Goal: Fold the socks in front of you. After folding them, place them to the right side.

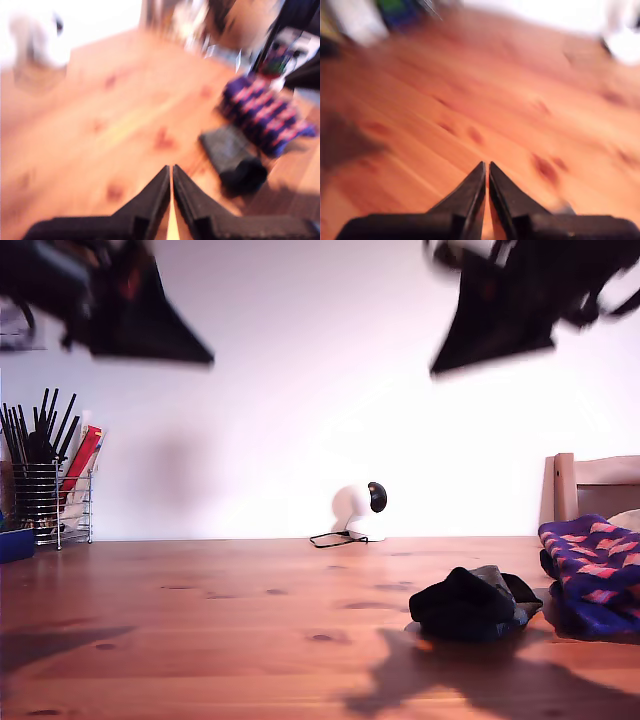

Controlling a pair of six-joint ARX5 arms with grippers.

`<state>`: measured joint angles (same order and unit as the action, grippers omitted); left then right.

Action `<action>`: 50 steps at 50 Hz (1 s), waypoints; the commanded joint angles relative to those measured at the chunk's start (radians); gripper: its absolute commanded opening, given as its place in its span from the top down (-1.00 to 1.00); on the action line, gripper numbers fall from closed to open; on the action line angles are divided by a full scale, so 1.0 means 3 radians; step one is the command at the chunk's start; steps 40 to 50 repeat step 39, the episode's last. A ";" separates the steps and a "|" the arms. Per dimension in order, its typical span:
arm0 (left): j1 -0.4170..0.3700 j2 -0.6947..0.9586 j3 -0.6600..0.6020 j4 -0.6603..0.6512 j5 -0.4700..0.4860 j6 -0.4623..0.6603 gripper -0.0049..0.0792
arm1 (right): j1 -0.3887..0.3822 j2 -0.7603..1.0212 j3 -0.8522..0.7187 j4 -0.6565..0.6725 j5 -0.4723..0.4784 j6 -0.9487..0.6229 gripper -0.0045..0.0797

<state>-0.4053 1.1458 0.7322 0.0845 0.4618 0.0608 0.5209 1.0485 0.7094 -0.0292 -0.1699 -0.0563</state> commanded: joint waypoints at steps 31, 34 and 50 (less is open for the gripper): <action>-0.0618 -0.0857 -0.0371 0.0234 -0.0434 -0.0206 0.93 | 0.0354 -0.0980 -0.0231 -0.0156 -0.0125 0.0195 0.92; -0.0623 -0.0857 -0.0371 0.0233 -0.0432 -0.0205 0.93 | 0.0354 -0.0980 -0.0231 -0.0263 -0.0125 0.0195 0.92; -0.0623 -0.0857 -0.0371 0.0234 -0.0434 -0.0205 0.93 | 0.0354 -0.0980 -0.0231 -0.0453 -0.0125 0.0195 0.92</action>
